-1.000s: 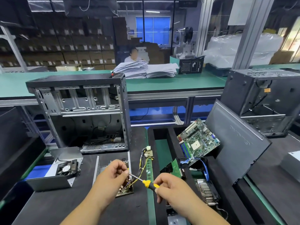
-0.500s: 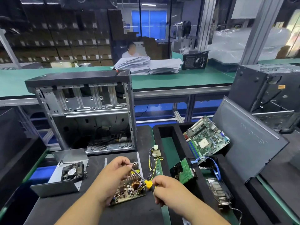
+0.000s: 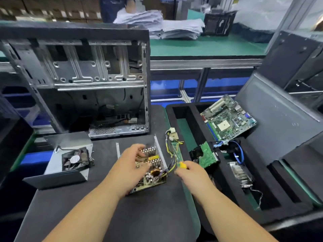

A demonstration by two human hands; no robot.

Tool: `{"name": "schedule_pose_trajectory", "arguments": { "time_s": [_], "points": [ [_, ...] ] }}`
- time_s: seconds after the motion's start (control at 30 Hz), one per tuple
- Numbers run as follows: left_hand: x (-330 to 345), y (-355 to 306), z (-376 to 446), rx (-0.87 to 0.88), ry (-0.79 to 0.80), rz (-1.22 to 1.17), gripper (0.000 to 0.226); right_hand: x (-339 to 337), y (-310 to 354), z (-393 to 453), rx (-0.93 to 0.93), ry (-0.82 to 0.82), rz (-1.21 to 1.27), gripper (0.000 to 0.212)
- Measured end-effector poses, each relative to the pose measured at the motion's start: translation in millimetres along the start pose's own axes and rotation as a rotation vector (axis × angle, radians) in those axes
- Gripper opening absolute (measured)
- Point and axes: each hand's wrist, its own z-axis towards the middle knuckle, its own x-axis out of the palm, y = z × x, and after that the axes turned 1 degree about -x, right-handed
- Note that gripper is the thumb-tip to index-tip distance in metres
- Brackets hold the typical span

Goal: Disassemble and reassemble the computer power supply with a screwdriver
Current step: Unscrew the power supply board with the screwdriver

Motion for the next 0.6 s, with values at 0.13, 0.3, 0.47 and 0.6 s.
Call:
{"name": "schedule_pose_trajectory", "arguments": {
  "time_s": [0.13, 0.3, 0.47, 0.6],
  "points": [
    [-3.3, 19.0, 0.2, 0.262, 0.081, 0.424, 0.049, 6.1, -4.3, 13.6, 0.087, -0.085, 0.033, 0.031],
    [-1.1, 27.7, 4.3, 0.360, 0.153, 0.557, 0.060, 20.3, -0.8, 28.2, 0.151, -0.101, 0.162, 0.043],
    [0.8, 31.5, 4.7, 0.328, 0.234, 0.626, 0.073, 28.9, 2.0, 38.1, 0.189, -0.113, 0.245, 0.038],
    [-0.9, 33.1, 6.7, 0.286, 0.246, 0.588, 0.071, 30.4, -0.2, 37.4, 0.184, -0.150, 0.245, 0.027]
  ]
}}
